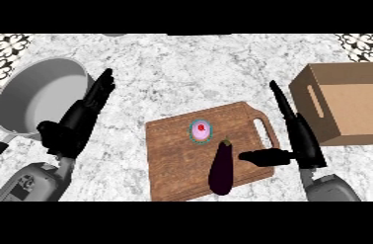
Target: Pick the cupcake from the cutting board and place it in the cardboard box
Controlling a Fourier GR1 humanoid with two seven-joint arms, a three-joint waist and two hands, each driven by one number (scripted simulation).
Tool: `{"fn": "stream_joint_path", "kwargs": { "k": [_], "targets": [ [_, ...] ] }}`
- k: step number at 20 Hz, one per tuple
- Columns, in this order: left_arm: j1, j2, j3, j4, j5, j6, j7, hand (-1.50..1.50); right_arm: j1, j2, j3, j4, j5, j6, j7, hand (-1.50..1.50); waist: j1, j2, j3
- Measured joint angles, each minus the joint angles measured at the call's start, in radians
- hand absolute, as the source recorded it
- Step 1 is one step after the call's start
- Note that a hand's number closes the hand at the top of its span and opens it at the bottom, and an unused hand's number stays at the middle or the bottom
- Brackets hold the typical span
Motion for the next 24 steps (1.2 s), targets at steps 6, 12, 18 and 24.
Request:
{"fn": "stream_joint_path", "kwargs": {
  "k": [6,12,18,24],
  "targets": [
    [0.006,-0.007,-0.050,0.019,-0.020,-0.049,-0.017,0.00,0.025,-0.039,0.186,0.012,0.438,-0.137,0.146,-1.50,0.000,-0.005,-0.001],
    [0.000,-0.035,-0.063,0.060,-0.042,-0.056,-0.036,0.00,0.010,-0.018,0.327,-0.177,0.768,0.008,0.471,-1.50,-0.009,-0.010,-0.001],
    [-0.011,-0.055,-0.062,0.080,-0.049,-0.076,-0.045,0.00,-0.039,0.086,0.414,-0.403,0.799,0.383,0.789,-1.50,0.007,-0.006,0.002],
    [0.006,-0.063,-0.057,0.064,-0.068,-0.098,-0.053,0.00,-0.112,0.275,0.415,-0.436,0.745,0.591,0.953,-1.50,0.027,0.000,0.004]
  ]
}}
